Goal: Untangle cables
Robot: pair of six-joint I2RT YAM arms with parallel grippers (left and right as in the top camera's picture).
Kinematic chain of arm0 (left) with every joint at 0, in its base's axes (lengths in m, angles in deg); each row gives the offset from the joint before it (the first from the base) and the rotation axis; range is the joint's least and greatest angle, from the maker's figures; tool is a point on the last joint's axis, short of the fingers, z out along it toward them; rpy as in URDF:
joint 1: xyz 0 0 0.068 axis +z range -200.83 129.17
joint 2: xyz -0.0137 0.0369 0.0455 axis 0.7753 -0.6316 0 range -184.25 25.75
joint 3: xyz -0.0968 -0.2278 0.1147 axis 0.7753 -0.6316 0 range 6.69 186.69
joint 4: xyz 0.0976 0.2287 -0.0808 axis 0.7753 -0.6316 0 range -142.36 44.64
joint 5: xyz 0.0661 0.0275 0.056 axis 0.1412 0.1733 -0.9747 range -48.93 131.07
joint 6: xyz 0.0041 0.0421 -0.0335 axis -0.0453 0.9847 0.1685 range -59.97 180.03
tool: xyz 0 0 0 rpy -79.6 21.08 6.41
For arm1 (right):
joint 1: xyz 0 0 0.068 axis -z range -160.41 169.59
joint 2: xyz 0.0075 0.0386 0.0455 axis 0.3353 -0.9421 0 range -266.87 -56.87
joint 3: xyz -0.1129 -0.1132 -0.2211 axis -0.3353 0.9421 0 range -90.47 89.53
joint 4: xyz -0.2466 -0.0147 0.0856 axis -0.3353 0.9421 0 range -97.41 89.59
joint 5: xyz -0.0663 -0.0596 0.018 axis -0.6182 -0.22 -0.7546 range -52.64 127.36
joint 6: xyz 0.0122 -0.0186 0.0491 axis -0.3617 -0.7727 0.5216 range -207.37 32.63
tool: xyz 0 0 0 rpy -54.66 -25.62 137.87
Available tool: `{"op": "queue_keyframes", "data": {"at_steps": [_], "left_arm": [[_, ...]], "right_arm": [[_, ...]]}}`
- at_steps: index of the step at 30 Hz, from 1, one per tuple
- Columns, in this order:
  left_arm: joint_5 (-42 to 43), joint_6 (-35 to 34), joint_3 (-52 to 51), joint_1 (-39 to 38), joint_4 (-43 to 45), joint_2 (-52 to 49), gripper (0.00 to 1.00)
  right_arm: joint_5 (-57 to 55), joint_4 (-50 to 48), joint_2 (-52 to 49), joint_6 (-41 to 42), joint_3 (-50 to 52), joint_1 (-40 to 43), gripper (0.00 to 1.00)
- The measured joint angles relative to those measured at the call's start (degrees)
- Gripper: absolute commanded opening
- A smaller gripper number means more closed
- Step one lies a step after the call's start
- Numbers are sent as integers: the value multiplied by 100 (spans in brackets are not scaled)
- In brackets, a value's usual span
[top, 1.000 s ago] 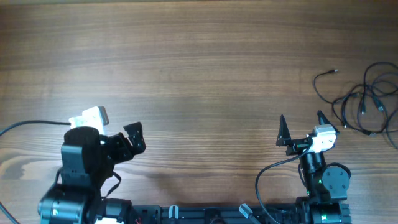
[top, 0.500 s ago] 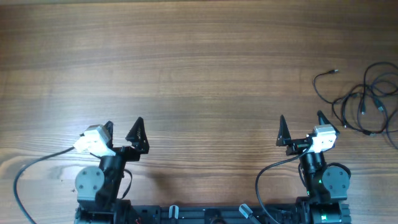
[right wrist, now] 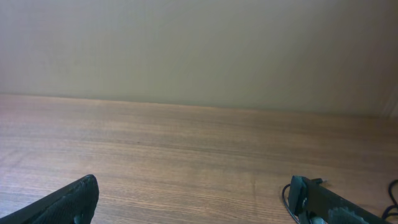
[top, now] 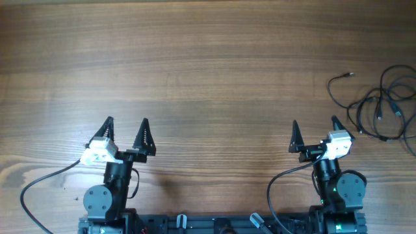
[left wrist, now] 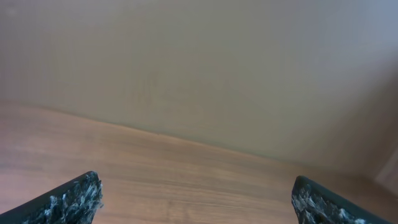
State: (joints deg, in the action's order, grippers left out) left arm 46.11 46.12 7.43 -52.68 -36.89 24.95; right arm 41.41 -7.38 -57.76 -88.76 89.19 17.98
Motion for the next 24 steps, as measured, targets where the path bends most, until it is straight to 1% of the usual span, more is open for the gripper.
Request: {"op": "queue_keyframes", "data": {"at_steps": [5,7,12,24], "left_arm": [[98,721,2,0,-90,2,100],[131,925,-4,15,-459,2,100],[256,1117,-15,42,-1178,0,100],[455,1283,-15,42,-1185,2,100]], "right_arm": [[0,0,0,0,0,0,100],[0,0,0,0,0,0,100],[0,0,0,0,0,0,100],[0,0,0,0,0,0,100]]}}
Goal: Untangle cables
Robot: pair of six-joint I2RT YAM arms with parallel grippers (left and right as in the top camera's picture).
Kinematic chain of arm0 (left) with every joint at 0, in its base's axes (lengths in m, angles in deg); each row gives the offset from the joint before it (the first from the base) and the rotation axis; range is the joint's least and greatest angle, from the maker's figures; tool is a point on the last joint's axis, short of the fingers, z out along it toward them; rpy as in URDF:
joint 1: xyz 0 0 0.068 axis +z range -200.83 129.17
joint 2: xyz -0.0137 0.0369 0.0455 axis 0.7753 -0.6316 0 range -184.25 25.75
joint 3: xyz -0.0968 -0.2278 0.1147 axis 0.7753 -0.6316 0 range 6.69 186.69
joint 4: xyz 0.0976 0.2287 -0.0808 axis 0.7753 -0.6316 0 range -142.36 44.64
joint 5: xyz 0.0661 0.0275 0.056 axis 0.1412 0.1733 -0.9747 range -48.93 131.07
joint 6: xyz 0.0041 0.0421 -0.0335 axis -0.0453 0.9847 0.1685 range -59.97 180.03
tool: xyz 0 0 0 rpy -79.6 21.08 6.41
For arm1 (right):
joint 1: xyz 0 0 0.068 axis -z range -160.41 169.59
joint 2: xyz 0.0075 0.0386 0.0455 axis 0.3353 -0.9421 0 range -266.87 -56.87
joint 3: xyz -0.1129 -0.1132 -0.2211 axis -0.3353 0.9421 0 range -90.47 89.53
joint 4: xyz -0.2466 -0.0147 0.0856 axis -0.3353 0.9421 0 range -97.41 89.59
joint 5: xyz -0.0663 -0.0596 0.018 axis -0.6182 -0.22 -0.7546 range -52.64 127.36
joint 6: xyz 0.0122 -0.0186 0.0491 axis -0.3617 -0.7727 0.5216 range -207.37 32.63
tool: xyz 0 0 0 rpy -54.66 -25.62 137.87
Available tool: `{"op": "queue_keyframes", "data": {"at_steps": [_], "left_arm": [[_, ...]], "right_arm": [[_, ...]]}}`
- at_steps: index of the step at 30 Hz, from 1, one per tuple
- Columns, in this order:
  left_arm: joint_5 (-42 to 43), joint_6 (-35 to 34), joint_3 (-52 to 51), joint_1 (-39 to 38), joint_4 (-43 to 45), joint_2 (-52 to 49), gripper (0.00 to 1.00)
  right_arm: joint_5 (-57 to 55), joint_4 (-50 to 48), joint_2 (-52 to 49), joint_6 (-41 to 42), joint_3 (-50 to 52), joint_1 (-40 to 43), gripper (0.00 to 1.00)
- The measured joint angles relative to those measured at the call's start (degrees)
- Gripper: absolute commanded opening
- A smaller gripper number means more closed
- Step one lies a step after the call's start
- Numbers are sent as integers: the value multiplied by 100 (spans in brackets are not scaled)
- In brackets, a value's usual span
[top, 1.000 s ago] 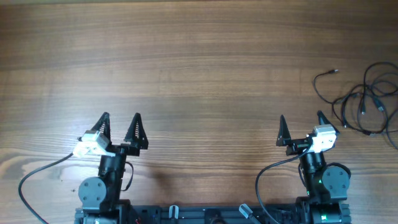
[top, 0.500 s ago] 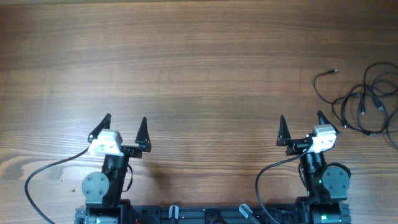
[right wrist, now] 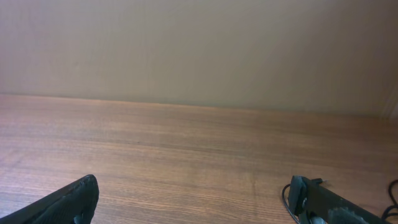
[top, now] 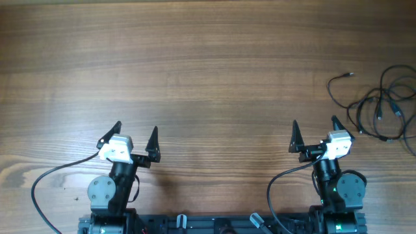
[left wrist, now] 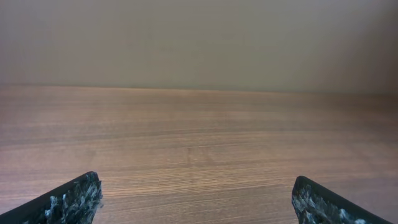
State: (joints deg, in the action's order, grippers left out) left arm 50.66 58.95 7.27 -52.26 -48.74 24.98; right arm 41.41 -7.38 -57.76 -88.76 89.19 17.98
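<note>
A tangle of thin black cables (top: pixel 383 107) lies at the table's far right edge, one loose end curling toward the left. My right gripper (top: pixel 314 131) stands open at the near right, well short of the tangle; only a sliver of cable (right wrist: pixel 287 194) shows beside its right finger in the right wrist view. Over at the near left, my left gripper (top: pixel 136 134) is open too, with nothing between its fingers (left wrist: pixel 74 198), just bare wood ahead.
The wooden table (top: pixel 208 71) spreads across the whole overhead view. Each arm's own black lead (top: pixel 45 185) loops on the table by its base at the front edge.
My left arm has swung right: its gripper sits further right and nearer the front edge, and its wrist view has levelled out. The right arm and the cables are unchanged.
</note>
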Motion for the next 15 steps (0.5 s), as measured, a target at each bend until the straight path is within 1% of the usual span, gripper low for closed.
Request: {"op": "queue_keyframes", "data": {"at_steps": [5,15], "left_arm": [[238,184,0,0,24,0,100],[297,254,0,-7,33,0,100]], "right_arm": [[0,0,0,0,0,0,100],[0,0,0,0,0,0,100]]}}
